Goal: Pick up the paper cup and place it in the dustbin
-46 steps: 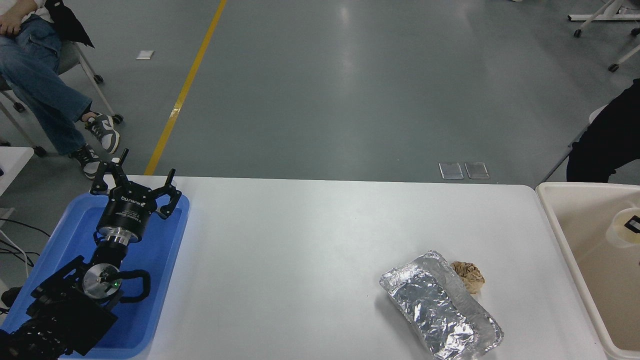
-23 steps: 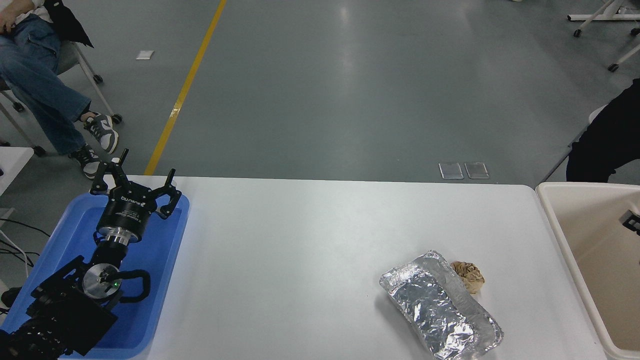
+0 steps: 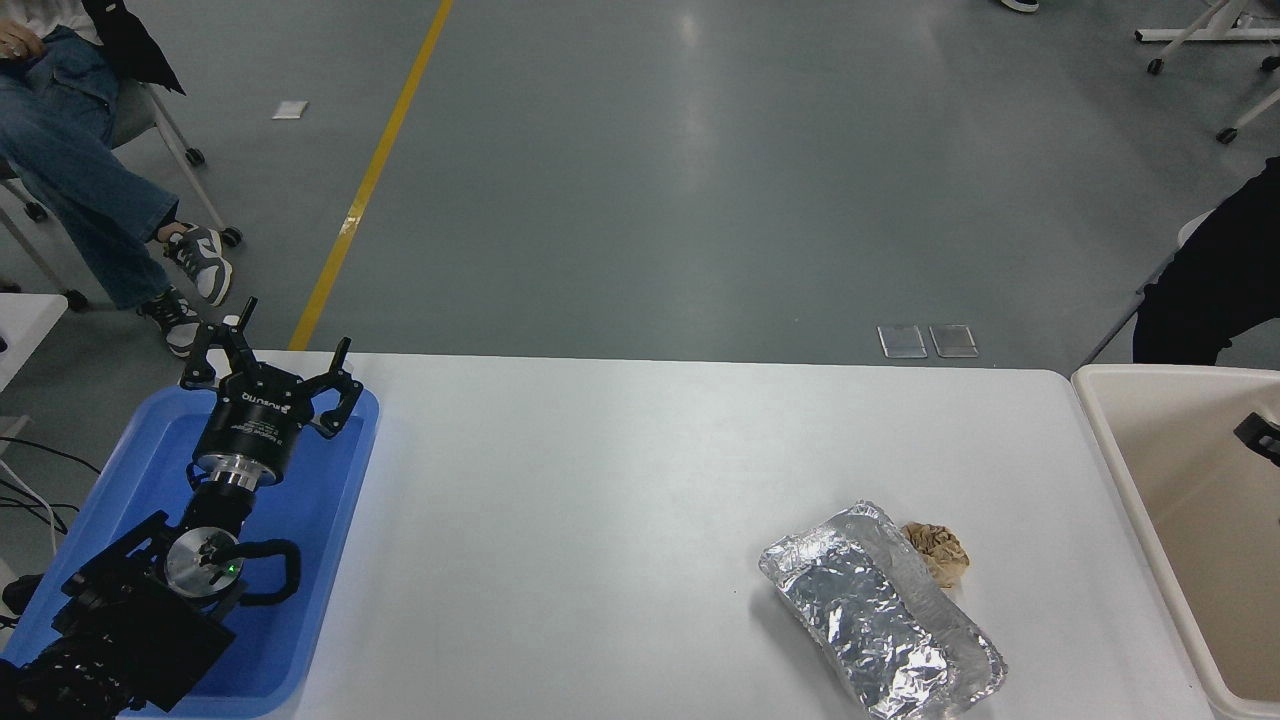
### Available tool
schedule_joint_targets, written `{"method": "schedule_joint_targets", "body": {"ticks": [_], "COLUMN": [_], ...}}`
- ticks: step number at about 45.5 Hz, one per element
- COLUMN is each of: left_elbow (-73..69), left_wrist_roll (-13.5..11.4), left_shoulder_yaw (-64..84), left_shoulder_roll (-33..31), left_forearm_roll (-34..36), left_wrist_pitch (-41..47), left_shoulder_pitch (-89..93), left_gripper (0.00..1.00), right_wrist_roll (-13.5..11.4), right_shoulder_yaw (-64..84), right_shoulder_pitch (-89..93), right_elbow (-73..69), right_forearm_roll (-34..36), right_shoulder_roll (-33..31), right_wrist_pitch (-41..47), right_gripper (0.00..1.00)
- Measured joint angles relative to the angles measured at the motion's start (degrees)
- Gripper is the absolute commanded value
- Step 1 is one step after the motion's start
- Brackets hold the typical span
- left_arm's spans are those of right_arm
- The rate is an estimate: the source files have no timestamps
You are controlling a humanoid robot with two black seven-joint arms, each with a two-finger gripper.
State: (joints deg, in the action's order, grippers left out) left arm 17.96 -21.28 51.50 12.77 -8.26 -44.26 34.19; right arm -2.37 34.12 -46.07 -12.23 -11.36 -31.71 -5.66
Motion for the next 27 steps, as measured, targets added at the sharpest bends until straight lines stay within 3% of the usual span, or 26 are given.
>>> {"method": "schedule_joint_targets", "body": {"ticks": [17,27], "left_elbow": [0.0,0.0], "left_wrist_roll": [0.0,0.0], "left_shoulder_yaw": [0.0,0.0], "left_shoulder_roll": [0.0,0.0], "left_forearm_roll": [0.0,0.0], "left_wrist_pitch": [0.0,0.0], "left_shoulder_pitch": [0.0,0.0], "left_gripper": [1.00,1.00], "right_wrist_roll": [0.0,-0.1], "right_shoulder_yaw": [0.6,6.9], "right_shoulder_pitch": [-14.7,-30.5], "right_elbow": [-15.6,-28.5], "right_forearm_roll": [-0.2,-0.6], "right_shoulder_roll": [-8.0,-11.7], "right_wrist_pitch": [0.7,6.0], "right_gripper": [1.00,1.00]}}
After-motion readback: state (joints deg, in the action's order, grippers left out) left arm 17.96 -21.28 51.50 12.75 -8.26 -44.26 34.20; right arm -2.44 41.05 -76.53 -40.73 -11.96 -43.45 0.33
